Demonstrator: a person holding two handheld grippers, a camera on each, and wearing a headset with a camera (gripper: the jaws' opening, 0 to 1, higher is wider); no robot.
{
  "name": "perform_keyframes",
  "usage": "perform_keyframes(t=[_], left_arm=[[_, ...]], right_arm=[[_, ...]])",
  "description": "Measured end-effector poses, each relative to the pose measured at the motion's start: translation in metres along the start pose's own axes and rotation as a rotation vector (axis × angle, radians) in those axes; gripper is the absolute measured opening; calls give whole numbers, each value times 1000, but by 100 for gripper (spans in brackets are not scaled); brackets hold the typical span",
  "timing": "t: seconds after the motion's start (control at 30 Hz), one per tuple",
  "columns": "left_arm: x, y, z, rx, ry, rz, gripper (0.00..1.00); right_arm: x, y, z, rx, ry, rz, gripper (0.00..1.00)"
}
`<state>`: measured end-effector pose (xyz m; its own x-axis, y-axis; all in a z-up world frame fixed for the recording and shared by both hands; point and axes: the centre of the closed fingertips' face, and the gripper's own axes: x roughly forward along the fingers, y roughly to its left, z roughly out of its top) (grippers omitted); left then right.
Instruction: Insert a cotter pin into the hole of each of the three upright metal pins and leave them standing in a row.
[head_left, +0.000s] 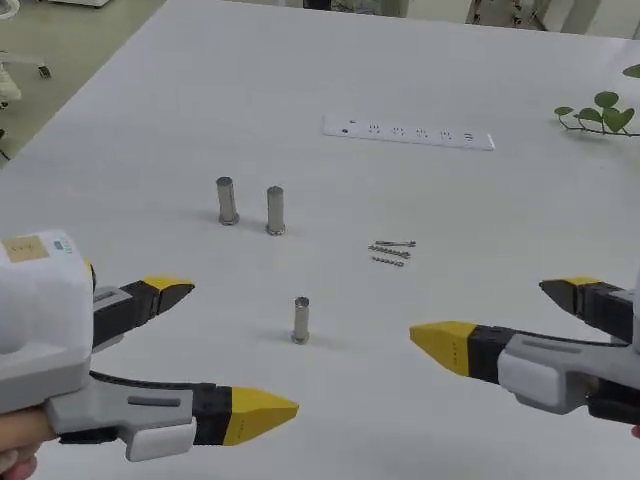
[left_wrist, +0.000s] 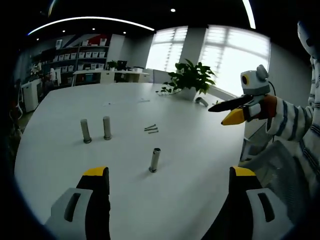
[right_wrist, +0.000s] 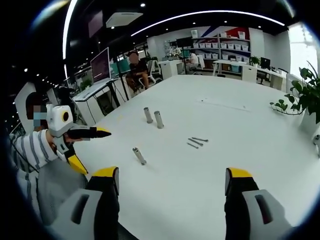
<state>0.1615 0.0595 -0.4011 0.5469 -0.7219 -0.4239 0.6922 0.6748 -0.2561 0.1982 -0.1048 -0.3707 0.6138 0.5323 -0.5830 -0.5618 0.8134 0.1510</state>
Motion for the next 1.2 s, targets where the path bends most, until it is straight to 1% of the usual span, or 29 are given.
perform_keyframes(t=[0.03,0.07,0.1,0.17,0.23,0.43,0.53,0.63,0.73,0.77,0.8,0.83,0.9,0.93,1.0,1.07,1.2], left_arm=[[0,0,0,-1,0,-1,99],[0,-1,-1,0,1,-1,99],[0,-2,-2,2,5,0,99],[0,-3,-4,9,10,2,99],[0,-3,-3,10,7,6,99],[-1,-4,-2,3,-11,23,99],[-2,-5,-1,-2,-16,23,99],[-3,-6,-1,-7,-22,25,99],[-4,-6,0,-15,-28,31,99],[-5,-5,0,-21,-28,33,99],[-5,-5,0,-24,-28,37,99],[-5,-4,0,-26,-31,44,99],[-5,-3,1,-32,-37,49,99],[-5,-3,2,-35,-40,50,99],[-5,-3,4,-38,-48,53,99],[-4,-3,5,-41,-54,51,99],[-2,-4,4,-35,-44,45,99]], right_arm=[[1,0,0,-3,3,4,85],[4,-1,1,-20,15,16,84],[6,-3,0,-56,39,23,82],[10,-6,1,-101,67,22,81],[15,-5,4,-118,82,41,81],[29,-6,15,-192,113,81,79],[37,-7,24,-227,115,103,73],[45,-10,29,-256,131,118,71],[52,-12,33,-275,147,137,68],[55,-12,34,-293,154,154,67],[57,-12,33,-304,166,159,66],[61,-14,31,-329,193,159,65],[67,-18,30,-377,221,158,64],[70,-19,28,-391,232,160,63],[76,-21,25,-414,260,173,58],[83,-24,24,-449,276,182,51],[96,-30,25,-465,285,203,44]])
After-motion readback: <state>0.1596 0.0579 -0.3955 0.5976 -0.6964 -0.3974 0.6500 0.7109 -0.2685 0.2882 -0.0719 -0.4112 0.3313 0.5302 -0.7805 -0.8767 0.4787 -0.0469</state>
